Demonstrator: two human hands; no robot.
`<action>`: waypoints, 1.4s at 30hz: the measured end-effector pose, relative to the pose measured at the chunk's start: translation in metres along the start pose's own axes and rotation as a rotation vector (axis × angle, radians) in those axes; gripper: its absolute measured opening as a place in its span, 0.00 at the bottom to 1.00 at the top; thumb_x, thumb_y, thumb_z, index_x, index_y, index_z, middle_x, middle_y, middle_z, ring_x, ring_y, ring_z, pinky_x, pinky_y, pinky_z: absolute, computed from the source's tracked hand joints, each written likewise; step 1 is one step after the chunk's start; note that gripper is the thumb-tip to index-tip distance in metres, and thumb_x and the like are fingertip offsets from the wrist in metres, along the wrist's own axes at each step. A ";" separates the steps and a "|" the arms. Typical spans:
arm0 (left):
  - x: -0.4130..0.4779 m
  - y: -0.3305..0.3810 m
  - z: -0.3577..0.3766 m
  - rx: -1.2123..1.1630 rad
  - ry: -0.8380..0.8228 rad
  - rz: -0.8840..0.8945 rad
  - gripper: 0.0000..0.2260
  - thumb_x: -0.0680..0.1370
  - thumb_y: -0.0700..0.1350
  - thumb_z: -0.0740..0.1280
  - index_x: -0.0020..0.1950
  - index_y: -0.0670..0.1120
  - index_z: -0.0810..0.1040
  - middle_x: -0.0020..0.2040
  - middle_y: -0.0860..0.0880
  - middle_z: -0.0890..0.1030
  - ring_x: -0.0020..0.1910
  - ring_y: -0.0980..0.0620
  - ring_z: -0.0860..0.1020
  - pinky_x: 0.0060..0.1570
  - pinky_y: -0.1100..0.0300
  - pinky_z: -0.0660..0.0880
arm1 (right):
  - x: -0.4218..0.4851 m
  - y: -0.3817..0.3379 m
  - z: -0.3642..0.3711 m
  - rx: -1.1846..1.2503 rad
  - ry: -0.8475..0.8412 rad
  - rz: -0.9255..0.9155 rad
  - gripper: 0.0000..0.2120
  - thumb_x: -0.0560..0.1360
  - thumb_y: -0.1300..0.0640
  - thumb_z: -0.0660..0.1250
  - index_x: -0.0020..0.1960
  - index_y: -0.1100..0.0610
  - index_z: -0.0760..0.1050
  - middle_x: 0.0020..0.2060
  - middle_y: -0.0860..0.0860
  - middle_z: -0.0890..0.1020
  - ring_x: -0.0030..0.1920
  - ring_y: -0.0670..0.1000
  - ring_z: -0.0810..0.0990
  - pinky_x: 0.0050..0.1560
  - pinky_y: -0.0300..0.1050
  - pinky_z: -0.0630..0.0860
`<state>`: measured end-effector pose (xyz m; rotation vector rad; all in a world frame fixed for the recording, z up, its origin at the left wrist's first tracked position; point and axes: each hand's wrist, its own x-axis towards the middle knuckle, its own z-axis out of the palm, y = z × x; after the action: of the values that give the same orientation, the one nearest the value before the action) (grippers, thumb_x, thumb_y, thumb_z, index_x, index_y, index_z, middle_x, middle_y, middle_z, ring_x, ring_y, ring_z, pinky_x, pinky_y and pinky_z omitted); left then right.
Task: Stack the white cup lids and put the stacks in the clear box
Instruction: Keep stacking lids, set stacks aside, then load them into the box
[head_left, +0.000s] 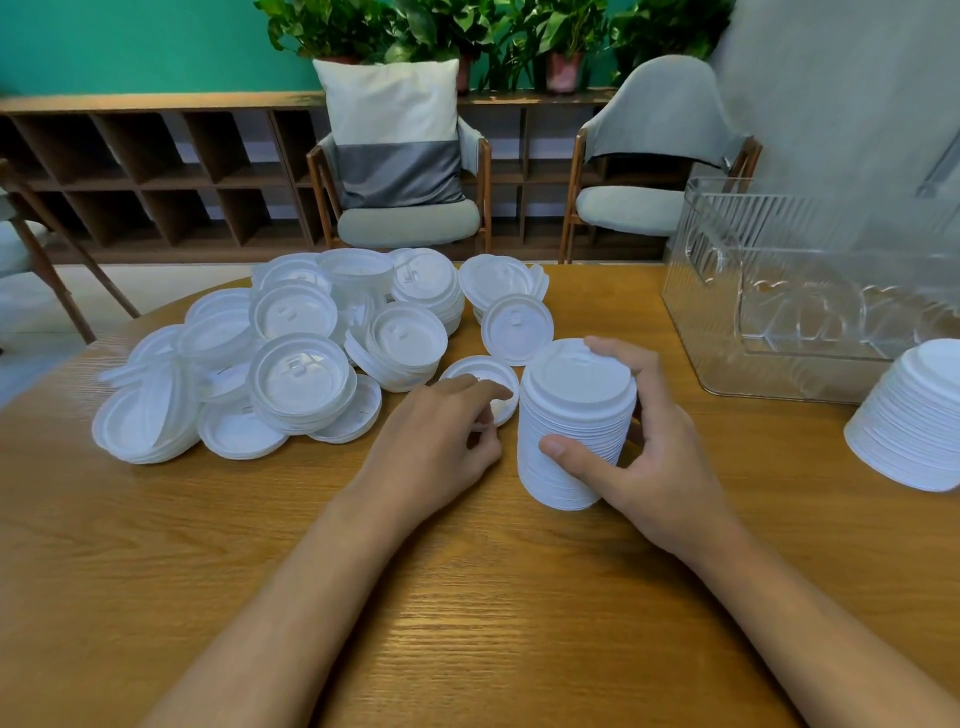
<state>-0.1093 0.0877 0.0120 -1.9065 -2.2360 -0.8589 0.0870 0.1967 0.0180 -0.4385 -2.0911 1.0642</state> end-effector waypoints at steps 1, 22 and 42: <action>0.000 0.001 0.001 0.003 -0.010 0.004 0.11 0.78 0.43 0.71 0.60 0.50 0.82 0.46 0.57 0.79 0.47 0.55 0.79 0.41 0.61 0.72 | 0.000 0.000 0.000 0.001 0.000 -0.001 0.36 0.69 0.42 0.79 0.71 0.39 0.65 0.64 0.30 0.75 0.66 0.37 0.76 0.57 0.28 0.73; 0.005 0.007 -0.010 -0.437 0.468 -0.211 0.12 0.80 0.41 0.74 0.62 0.51 0.83 0.53 0.57 0.81 0.54 0.58 0.80 0.51 0.68 0.78 | 0.000 0.005 0.000 -0.014 0.014 -0.012 0.35 0.70 0.35 0.74 0.73 0.40 0.66 0.70 0.38 0.73 0.72 0.45 0.73 0.62 0.34 0.74; 0.008 0.027 -0.027 -1.345 0.196 -0.302 0.20 0.80 0.44 0.72 0.72 0.52 0.80 0.54 0.34 0.81 0.55 0.43 0.83 0.55 0.53 0.81 | -0.001 0.004 0.002 0.021 0.045 -0.038 0.39 0.73 0.38 0.74 0.78 0.32 0.58 0.70 0.37 0.75 0.71 0.47 0.76 0.67 0.56 0.77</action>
<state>-0.0935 0.0838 0.0474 -1.5138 -1.8930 -2.9392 0.0859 0.1970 0.0135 -0.4070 -2.0386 1.0443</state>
